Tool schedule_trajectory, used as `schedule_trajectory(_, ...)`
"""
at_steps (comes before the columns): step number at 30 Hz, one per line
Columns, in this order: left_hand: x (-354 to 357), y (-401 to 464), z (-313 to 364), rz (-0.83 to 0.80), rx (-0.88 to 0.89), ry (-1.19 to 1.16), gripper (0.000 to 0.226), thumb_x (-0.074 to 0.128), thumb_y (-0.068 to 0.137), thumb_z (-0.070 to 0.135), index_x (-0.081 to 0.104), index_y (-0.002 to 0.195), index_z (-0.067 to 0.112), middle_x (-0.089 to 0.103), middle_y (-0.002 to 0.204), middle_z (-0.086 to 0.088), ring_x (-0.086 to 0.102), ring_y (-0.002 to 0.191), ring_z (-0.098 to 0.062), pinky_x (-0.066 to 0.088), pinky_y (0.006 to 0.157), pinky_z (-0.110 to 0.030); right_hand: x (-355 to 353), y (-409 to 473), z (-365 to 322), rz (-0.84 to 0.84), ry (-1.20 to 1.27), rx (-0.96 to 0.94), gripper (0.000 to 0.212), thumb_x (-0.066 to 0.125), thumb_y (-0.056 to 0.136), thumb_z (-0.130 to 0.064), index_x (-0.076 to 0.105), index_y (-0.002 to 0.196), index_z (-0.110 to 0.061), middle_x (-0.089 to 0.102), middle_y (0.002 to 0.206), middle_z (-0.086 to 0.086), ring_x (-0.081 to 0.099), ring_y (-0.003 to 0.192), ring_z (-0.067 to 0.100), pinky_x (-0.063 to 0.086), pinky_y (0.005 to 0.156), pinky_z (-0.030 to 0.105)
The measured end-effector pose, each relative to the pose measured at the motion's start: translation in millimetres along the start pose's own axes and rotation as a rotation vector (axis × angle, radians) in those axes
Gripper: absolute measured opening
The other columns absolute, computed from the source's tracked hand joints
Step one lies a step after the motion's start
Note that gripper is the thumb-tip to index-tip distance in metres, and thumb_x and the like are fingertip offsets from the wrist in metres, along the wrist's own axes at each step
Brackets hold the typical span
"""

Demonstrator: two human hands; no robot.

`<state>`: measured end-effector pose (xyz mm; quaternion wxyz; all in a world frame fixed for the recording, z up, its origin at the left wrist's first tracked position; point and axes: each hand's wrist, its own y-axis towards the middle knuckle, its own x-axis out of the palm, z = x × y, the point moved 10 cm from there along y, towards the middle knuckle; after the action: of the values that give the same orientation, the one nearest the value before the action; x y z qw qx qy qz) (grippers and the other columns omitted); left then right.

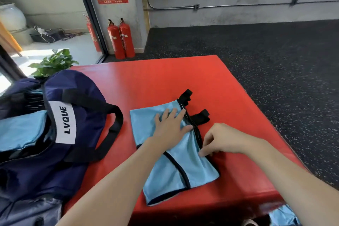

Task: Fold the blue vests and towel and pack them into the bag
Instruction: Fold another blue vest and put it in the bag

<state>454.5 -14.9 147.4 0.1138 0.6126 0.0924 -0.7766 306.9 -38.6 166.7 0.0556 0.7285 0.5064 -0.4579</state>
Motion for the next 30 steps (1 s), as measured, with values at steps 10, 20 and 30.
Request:
schedule_trajectory(10, -9, -30, 14, 0.015, 0.065, -0.079, 0.063, 0.040, 0.101, 0.058, 0.027, 0.156, 0.030, 0.024, 0.164, 0.002, 0.012, 0.153, -0.017, 0.001, 0.123, -0.049, -1, -17, 13, 0.102, -0.015, 0.027, 0.029, 0.081, 0.071, -0.053, 0.075, 0.073, -0.025, 0.072, 0.069, -0.001, 0.056, 0.053, 0.005, 0.045, 0.055, 0.026)
schedule_trajectory(20, -31, -126, 1, 0.113, 0.241, -0.135, 0.039, 0.051, 0.101, 0.049, 0.061, 0.134, 0.031, 0.049, 0.148, 0.009, 0.038, 0.140, -0.011, 0.026, 0.117, -0.038, -7, -56, -17, 0.350, -0.071, -0.153, 0.012, 0.077, 0.080, -0.041, 0.070, 0.076, -0.033, 0.069, 0.075, -0.017, 0.062, 0.073, 0.000, 0.052, 0.069, 0.026)
schedule_trajectory(30, -30, -217, -25, 0.115, 0.271, -0.238, 0.051, 0.059, 0.087, 0.068, 0.072, 0.117, 0.030, 0.062, 0.115, 0.020, 0.048, 0.113, 0.006, 0.037, 0.099, -0.012, 54, -91, -22, 0.244, -0.192, -0.268, 0.053, 0.073, 0.076, -0.066, 0.068, 0.120, -0.037, 0.052, 0.122, -0.029, 0.038, 0.121, -0.007, 0.033, 0.103, 0.017)
